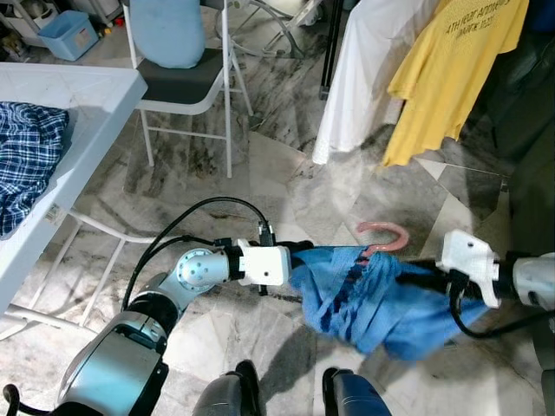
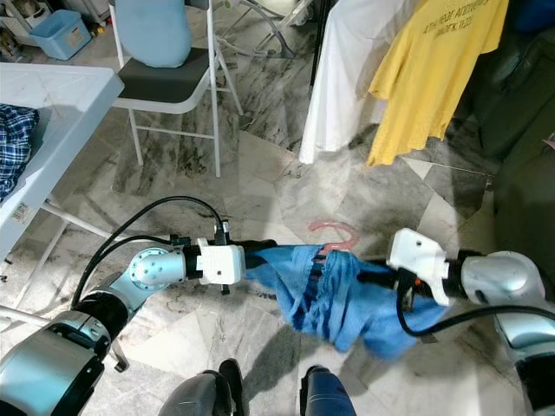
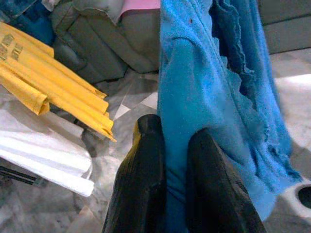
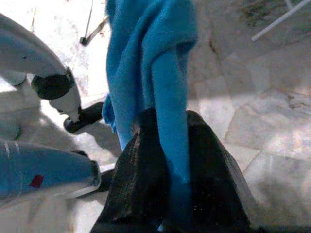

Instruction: Hang hanger

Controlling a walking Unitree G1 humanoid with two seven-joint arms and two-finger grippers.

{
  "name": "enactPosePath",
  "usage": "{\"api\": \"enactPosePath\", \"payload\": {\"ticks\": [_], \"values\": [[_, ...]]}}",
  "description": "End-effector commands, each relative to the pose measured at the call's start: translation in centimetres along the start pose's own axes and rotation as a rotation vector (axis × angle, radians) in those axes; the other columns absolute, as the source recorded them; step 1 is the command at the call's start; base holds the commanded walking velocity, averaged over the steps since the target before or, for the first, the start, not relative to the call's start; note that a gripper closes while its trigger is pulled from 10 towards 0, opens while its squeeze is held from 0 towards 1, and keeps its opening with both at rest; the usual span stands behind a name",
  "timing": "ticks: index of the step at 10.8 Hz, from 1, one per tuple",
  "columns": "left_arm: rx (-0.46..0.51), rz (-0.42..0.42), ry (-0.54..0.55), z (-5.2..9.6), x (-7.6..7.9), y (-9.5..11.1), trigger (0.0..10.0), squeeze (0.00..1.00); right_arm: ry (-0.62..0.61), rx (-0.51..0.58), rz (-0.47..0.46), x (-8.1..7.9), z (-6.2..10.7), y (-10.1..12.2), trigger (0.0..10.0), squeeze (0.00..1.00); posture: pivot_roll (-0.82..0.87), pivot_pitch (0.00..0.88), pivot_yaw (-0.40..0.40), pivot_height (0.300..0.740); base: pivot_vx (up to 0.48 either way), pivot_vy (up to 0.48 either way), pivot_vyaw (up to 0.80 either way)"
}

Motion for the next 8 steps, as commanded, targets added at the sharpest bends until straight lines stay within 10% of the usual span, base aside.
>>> {"api": "enactPosePath", "payload": {"ticks": [1, 5, 6, 7, 8], "values": [[0.005, -0.010, -0.001, 0.2, 0.0, 0.0, 0.0, 0.00, 0.034, -0.019, 0.006, -0.7, -0.2, -0.2, 0.0, 0.00, -0.30, 0.227, 0.132, 0.740, 0.000, 0.000, 0.00], [-0.001, -0.006, 0.021, 0.3, -0.1, -0.1, 0.0, 0.00, 0.031, -0.023, -0.007, -0.9, -0.7, -0.4, 0.0, 0.00, -0.30, 0.222, 0.132, 0.740, 0.000, 0.000, 0.00], [-0.011, 0.017, 0.070, 0.3, -0.5, -0.4, 3.7, 0.89, 0.000, -0.013, -0.008, -0.6, -0.7, -0.3, 0.0, 0.00, -0.30, 0.218, 0.134, 0.740, 0.000, 0.000, 0.00], [-0.029, 0.029, 0.154, 0.4, -1.4, -0.7, 10.0, 1.00, -0.056, 0.005, -0.006, 0.0, -0.8, -0.1, 0.0, 0.00, -0.30, 0.217, 0.133, 0.740, 0.000, 0.000, 0.00], [-0.044, 0.048, 0.225, 0.4, -1.9, -1.0, 10.0, 1.00, -0.142, 0.006, -0.026, 0.9, -0.9, -0.4, 0.0, 0.00, -0.30, 0.217, 0.126, 0.740, 0.000, 0.000, 0.00]]}}
Point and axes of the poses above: a point about 5 cm out from each wrist's last joint towards the gripper, its own z axis pointing back from the gripper into the wrist, its own y axis along the axis of the wrist's last joint, x = y × z, the point moved 5 cm from there along -z, pointing out of the wrist towards the gripper, and after that the axes turned 3 degrees about z, right-handed, at the moved point
